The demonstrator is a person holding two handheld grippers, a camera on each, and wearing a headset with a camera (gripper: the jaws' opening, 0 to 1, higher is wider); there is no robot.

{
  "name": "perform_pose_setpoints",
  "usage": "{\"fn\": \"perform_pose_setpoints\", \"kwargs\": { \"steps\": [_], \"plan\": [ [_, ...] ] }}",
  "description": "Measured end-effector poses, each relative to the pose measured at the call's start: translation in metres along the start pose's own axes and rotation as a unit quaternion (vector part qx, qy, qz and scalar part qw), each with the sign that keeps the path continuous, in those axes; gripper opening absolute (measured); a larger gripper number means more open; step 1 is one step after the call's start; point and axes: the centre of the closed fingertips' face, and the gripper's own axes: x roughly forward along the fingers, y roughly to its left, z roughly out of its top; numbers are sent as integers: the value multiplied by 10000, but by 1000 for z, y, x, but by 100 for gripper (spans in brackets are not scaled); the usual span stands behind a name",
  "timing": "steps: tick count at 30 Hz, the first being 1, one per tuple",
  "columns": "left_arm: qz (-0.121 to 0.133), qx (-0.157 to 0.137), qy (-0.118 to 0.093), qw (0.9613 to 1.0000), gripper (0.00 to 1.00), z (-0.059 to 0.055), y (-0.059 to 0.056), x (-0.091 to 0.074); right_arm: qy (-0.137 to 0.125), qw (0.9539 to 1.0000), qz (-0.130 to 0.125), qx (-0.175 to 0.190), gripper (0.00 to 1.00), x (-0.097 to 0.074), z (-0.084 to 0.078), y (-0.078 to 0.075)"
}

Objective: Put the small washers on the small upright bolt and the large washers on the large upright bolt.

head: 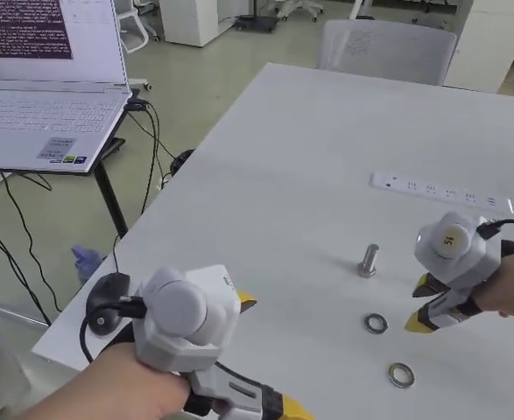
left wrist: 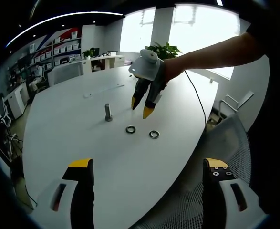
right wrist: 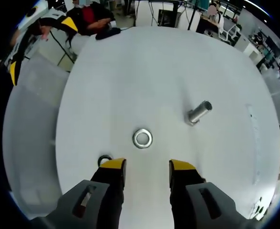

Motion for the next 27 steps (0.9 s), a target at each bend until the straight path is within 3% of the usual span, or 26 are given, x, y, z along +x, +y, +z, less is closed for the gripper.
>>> {"fn": "perform_pose_setpoints", "kwargs": {
  "steps": [13,27],
  "plan": [
    [23,1,-42,10000,95,0,5,-4,-73,9999,114,-34,38,31,14,4],
    [22,25,35,10000,95,-5,3,-7,64,9999,98,-102,38,56,19,6]
  ]
}}
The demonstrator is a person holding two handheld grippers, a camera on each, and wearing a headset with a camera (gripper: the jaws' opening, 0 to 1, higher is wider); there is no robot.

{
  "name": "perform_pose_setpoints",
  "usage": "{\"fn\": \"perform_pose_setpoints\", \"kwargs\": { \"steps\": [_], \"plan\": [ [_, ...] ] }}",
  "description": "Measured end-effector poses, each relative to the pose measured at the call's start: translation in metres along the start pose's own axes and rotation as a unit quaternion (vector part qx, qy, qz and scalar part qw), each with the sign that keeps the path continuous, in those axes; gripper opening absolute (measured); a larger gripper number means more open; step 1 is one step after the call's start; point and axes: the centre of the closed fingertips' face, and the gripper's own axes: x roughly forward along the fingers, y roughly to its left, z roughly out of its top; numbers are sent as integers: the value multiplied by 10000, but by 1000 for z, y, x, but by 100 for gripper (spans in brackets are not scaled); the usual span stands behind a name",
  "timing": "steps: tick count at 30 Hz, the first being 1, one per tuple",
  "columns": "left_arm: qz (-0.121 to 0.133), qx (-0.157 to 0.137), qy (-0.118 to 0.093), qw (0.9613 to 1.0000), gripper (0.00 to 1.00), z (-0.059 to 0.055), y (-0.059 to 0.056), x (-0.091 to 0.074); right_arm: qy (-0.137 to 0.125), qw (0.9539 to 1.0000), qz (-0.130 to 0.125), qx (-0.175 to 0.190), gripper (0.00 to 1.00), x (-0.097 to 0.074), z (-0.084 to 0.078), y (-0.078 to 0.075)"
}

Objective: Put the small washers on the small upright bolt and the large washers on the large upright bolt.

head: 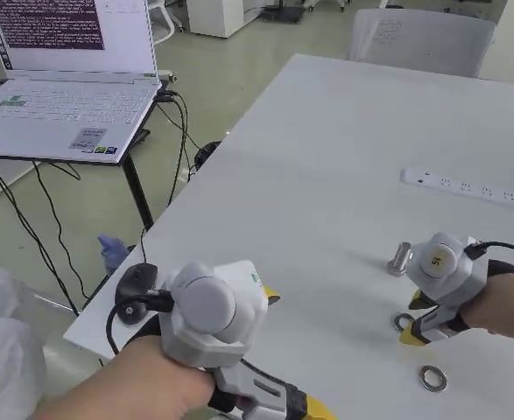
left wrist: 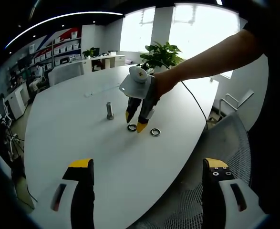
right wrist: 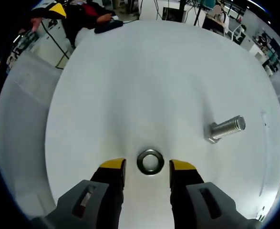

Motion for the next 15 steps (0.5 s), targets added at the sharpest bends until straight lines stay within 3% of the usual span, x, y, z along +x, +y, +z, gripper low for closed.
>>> {"fn": "perform_pose_setpoints", "kwargs": {
  "steps": [11,15],
  "plan": [
    [17,-34,7,10000,93,-4,2,-3,40,10000,40,19,38,1,-1,1],
    [6,-42,9,10000,93,-4,1,-2,103,9999,42,-5,34,1,-1,0]
  ]
}}
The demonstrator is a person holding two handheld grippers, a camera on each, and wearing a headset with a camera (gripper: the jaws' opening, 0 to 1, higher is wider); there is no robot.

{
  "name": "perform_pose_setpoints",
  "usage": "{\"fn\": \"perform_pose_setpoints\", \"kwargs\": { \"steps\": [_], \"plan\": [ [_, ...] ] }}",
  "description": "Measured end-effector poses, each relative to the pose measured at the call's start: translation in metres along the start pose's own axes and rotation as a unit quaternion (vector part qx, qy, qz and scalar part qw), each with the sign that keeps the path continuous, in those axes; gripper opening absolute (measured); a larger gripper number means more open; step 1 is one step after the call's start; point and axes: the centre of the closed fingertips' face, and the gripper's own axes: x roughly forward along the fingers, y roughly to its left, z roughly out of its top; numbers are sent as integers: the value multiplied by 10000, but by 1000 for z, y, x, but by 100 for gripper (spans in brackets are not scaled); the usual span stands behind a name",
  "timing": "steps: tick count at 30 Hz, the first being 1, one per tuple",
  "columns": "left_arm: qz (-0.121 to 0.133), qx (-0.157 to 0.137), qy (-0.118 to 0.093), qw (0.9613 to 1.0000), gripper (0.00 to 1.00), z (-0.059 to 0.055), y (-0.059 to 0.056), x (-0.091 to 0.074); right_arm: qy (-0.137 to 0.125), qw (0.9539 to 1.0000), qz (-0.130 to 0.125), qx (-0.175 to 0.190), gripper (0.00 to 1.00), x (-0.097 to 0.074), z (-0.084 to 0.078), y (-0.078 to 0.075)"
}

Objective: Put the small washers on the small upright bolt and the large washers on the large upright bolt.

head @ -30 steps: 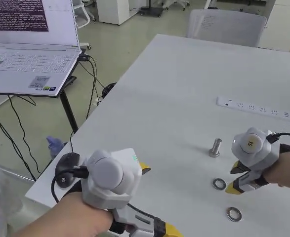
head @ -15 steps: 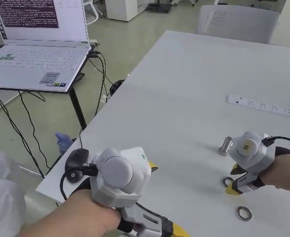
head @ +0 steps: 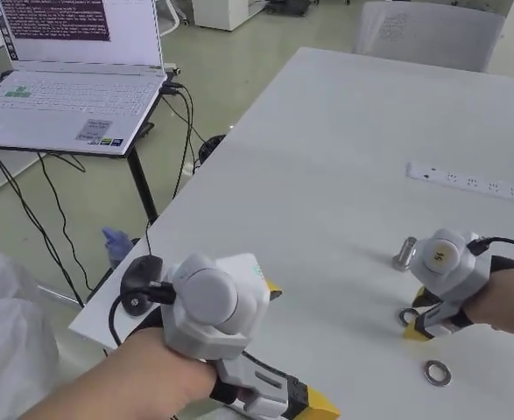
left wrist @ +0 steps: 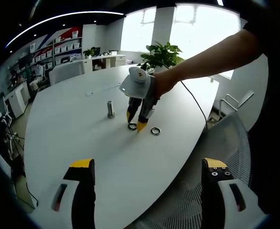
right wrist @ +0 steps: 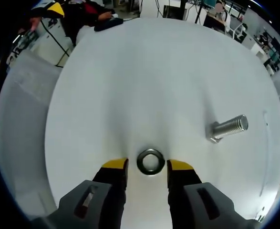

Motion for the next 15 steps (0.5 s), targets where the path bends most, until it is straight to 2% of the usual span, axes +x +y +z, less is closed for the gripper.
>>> {"fn": "perform_pose_setpoints", "kwargs": {
  "steps": [8,15],
  "plan": [
    [7,-11,-26,10000,92,0,0,0,208,9998,-3,-56,26,0,0,-2],
    [31,-12,-27,10000,92,0,3,-1,483,9987,6,-147,25,1,1,-2]
  ]
}}
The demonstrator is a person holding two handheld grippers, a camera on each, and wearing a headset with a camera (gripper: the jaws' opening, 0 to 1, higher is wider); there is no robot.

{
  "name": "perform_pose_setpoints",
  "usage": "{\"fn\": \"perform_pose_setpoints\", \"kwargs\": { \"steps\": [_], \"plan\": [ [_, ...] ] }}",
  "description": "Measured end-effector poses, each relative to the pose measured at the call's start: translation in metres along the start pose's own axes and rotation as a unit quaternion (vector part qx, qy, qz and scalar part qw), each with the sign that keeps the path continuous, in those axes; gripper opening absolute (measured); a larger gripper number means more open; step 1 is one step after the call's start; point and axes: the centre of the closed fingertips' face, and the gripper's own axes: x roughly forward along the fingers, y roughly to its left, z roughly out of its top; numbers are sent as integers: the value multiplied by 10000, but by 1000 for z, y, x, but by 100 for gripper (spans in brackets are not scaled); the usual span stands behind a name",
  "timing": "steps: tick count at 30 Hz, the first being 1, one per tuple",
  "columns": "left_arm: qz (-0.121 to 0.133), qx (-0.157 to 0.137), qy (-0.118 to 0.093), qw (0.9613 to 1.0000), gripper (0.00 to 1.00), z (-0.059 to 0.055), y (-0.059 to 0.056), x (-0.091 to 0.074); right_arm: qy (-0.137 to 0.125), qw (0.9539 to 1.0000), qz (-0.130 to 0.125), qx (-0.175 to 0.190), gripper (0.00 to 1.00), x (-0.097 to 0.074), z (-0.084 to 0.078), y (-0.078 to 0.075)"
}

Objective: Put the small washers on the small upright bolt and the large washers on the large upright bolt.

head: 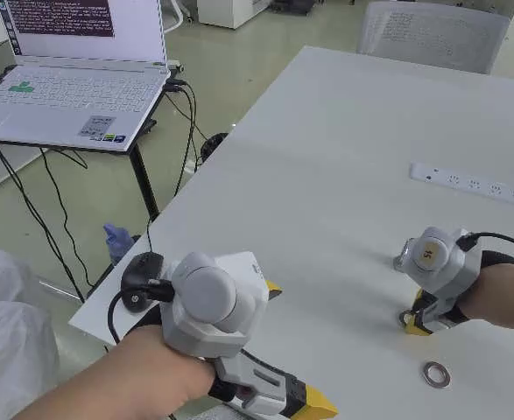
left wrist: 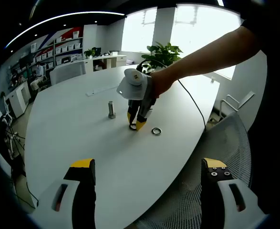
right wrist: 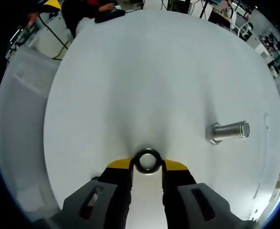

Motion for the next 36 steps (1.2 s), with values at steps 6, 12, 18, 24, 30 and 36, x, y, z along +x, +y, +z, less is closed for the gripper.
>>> {"fn": "perform_pose_setpoints", "kwargs": {
  "steps": [6,12,18,24,30,36],
  "plan": [
    [11,9,-23,10000,91,3,0,1,-31,9999,-119,-60,22,-1,-3,1],
    [-10,26,-10,10000,91,4,-2,3,-17,9999,-84,74,22,-1,-1,-1],
    [-21,25,-1,10000,91,4,-3,5,3,10000,-40,53,22,-2,-2,-2],
    [-21,23,-1,10000,90,4,-4,5,31,9999,39,120,22,-6,-6,2],
    [-37,28,-3,10000,90,4,-6,6,-29,9995,89,285,22,-20,-7,-2],
    [-53,53,-5,10000,90,4,-6,7,-103,9992,30,375,22,-36,-7,-11]
  ]
}}
